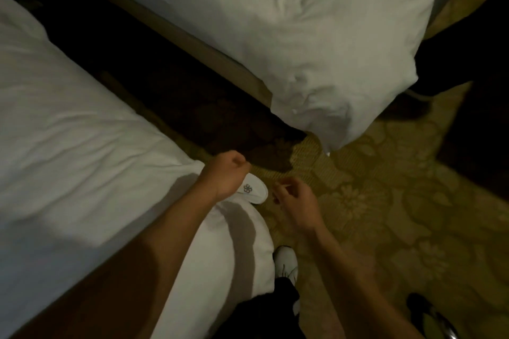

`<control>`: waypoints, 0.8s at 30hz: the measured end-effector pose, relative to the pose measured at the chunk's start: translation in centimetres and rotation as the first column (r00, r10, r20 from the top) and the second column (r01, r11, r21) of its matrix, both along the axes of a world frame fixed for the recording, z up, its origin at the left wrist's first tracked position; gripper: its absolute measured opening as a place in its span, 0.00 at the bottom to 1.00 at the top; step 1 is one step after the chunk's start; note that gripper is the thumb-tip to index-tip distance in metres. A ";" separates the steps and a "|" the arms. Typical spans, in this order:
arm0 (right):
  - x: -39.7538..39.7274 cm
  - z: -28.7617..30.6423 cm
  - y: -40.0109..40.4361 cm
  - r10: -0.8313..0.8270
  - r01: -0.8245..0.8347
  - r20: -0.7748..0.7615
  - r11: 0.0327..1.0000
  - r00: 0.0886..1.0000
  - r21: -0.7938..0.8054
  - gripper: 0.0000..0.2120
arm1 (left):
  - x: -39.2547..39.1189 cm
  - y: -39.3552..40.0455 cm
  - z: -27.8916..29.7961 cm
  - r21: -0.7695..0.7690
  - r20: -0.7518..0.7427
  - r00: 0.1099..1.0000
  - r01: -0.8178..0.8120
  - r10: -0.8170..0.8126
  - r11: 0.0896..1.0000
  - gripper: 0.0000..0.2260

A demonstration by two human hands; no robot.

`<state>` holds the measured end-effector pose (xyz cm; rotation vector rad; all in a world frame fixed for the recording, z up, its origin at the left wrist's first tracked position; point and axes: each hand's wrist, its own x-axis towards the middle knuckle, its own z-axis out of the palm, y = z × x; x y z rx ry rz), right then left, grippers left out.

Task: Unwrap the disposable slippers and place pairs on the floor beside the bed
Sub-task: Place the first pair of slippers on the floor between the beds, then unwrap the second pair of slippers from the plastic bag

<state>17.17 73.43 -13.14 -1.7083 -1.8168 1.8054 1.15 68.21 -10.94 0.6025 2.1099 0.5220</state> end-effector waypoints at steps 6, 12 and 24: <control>-2.2 11.3 -2.2 0.167 -0.161 -0.024 0.974 0.986 0.157 0.15 | 0.6 -6.5 10.7 0.170 -0.020 0.986 -0.160 0.166 0.972 0.14; -4.0 21.4 -9.0 0.277 -0.254 -0.088 0.944 0.957 0.210 0.14 | 1.9 -15.4 19.9 0.303 -0.040 0.941 -0.310 0.337 0.901 0.14; -4.3 30.0 -26.8 0.562 -0.533 -0.223 0.827 0.797 0.181 0.14 | 7.9 -36.1 26.3 0.449 -0.035 0.631 -0.683 0.775 0.576 0.12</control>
